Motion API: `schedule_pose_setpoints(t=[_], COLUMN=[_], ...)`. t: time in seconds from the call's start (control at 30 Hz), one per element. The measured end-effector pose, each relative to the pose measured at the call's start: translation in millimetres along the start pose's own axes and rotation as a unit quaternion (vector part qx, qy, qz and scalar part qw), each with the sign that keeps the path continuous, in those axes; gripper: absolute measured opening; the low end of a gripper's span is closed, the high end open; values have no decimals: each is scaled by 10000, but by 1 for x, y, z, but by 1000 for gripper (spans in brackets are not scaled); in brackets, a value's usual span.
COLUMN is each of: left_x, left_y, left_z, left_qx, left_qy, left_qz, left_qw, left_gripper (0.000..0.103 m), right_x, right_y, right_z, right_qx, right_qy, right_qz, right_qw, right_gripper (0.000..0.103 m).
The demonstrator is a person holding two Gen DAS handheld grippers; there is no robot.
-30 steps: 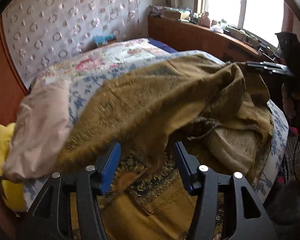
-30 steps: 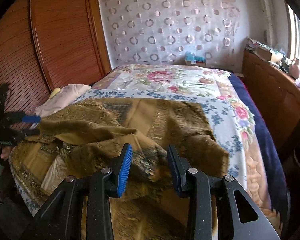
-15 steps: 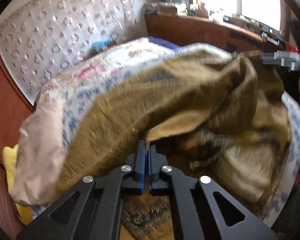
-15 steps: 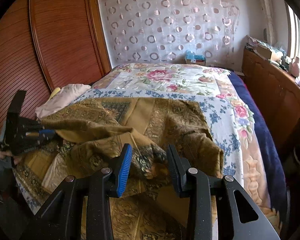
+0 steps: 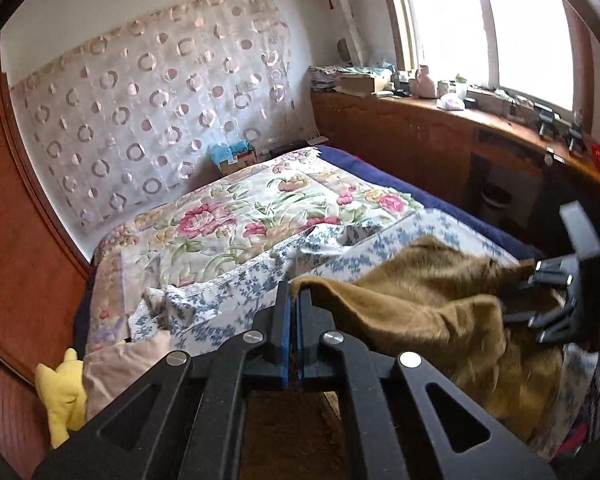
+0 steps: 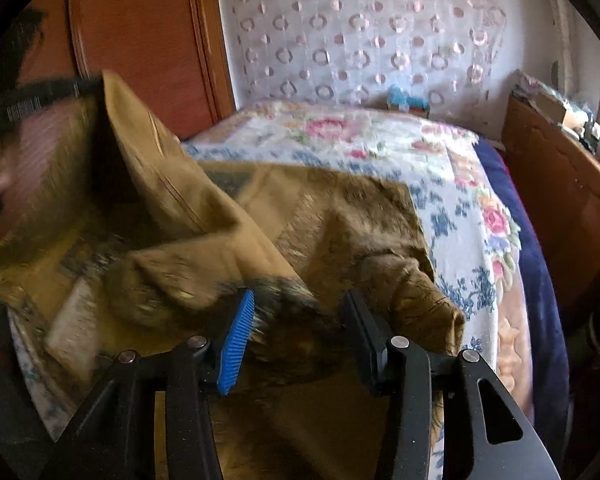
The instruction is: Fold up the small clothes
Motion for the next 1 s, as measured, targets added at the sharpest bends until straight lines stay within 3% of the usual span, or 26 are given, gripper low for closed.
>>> schedule_pose_setpoints(t=[0.17, 0.23, 0.27, 0.3, 0.6, 0.7, 0.83, 0.93, 1.0], left_x=[0, 3, 5, 7, 24, 31, 52, 64, 65], left_y=[-19, -27, -31, -34, -62, -74, -76, -67, -58], left_z=[18, 22, 24, 25, 20, 23, 40, 47, 44], left_qx=[-30, -21, -6, 2, 138, 105, -14, -124, -108], left_qy=[223, 329, 394, 441, 1004, 1071, 1051, 1099, 1105], left_qz=[-289, -379, -418, -451, -681, -631, -392, -132, -14], left_qw=[9993, 9987, 9983, 9980, 9925, 9922, 9937, 9938, 9938], left_gripper=[3, 3, 3, 3, 3, 3, 3, 12, 35], right_x=[5, 2, 0, 0, 8, 17, 20, 12, 2], right_y=[0, -2, -4, -4, 6, 15, 26, 31, 30], right_z=[7, 3, 0, -3, -91, -116, -119, -103, -94], right_qx=[-47, 60, 120, 193, 1215, 1292, 1051, 728, 559], right_qy=[-419, -520, -555, -550, -778, -530, 21, 304, 505], right_qz=[79, 21, -26, -49, 376, 658, 805, 862, 776], right_qw=[9991, 9986, 9984, 9983, 9888, 9880, 9912, 9932, 9941], right_gripper=[47, 31, 12, 5, 1, 1, 1, 1, 2])
Point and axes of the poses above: each gripper's, at about its wrist camera, not at the fingertips, and z roughly the way its jaws point, x to its right, y to its underside, the point moved 1 cm from there along z, roughly the way its jaws point, and after that the axes turned 2 degrees about -x, right-handed, at the moved point
